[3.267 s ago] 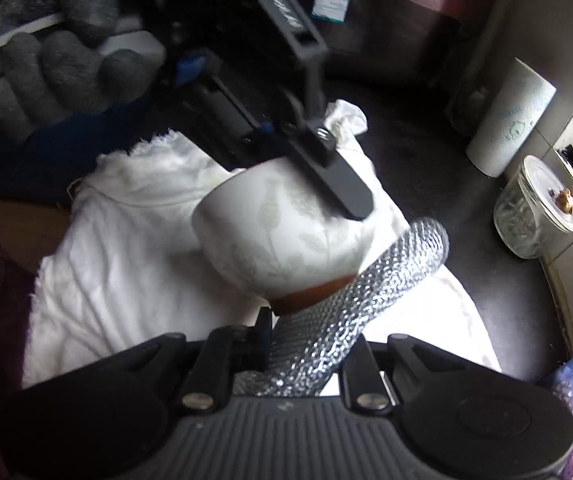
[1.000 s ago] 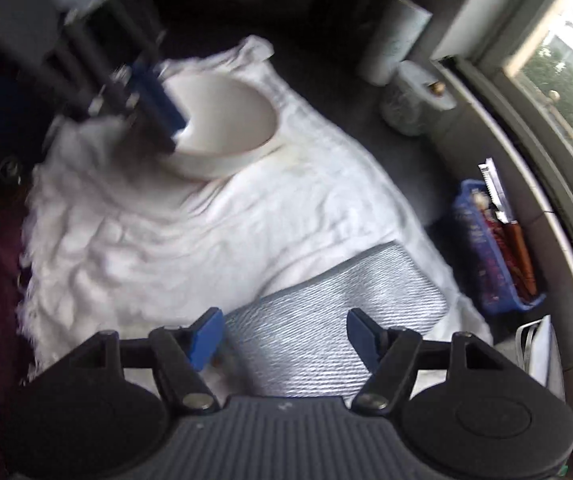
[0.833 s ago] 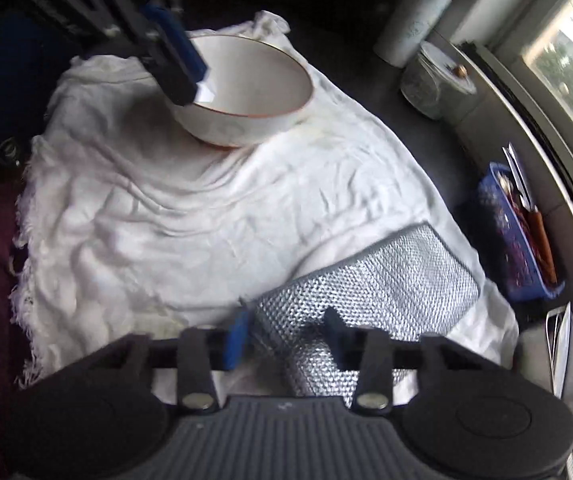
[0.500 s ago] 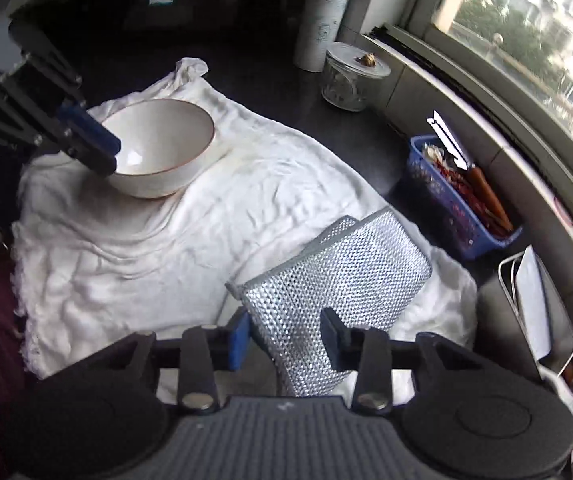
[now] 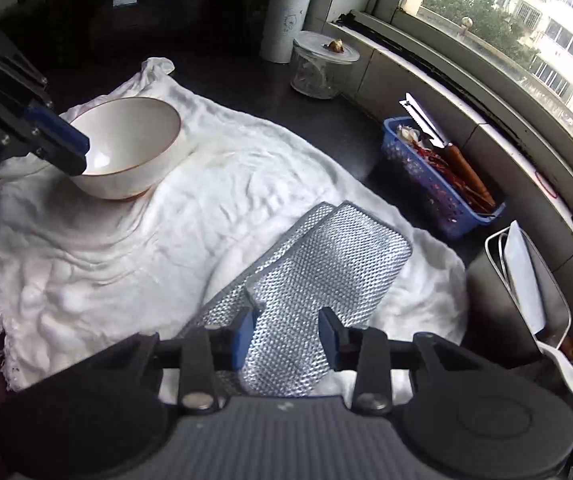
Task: Clean bowl
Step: 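Flatten the mesh pad on the cloth beside the bowl with the right gripper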
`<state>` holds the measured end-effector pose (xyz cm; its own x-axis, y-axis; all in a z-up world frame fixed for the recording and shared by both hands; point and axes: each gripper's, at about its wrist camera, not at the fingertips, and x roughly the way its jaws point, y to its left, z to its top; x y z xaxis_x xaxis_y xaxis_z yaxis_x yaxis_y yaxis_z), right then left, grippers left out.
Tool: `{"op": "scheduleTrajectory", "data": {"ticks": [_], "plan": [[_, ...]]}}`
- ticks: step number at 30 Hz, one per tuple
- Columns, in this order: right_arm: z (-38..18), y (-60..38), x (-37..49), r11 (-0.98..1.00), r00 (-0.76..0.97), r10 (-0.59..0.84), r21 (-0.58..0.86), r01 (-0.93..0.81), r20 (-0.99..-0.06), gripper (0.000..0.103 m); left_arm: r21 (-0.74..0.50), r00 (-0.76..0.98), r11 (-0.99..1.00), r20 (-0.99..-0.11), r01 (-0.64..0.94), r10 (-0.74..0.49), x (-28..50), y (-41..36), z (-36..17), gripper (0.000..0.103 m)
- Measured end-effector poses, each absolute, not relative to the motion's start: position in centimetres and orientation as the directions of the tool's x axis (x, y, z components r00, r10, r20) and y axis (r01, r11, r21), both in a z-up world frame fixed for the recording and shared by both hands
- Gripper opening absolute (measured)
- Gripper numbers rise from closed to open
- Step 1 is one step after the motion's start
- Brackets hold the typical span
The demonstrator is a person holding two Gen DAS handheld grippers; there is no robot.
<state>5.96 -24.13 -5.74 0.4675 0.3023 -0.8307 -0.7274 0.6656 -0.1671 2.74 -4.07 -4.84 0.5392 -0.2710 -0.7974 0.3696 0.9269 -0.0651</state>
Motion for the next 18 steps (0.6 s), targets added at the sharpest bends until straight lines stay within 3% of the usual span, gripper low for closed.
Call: {"op": "scheduleTrajectory", "data": {"ticks": [6, 9, 18], "plan": [[-7.3, -22.8, 5.2, 0.636, 0.458, 0.306, -0.178, -0.751, -0.835, 0.035, -0.067, 0.541, 0.93, -0.797, 0.362, -0.268, 2.6, -3.9, -4.9, 0.012], [-8.1, -21.9, 4.7, 0.618, 0.466, 0.295, -0.205, -0.759, -0.834, 0.028, -0.069, 0.543, 0.931, -0.796, 0.358, -0.268, 2.5, -3.8, -4.9, 0.012], [-8.8, -21.2, 4.7, 0.617, 0.483, 0.27, -0.235, -0.751, -0.833, 0.022, -0.085, 0.548, 0.937, -0.792, 0.34, -0.27, 2.1, -3.5, -4.9, 0.012]]}}
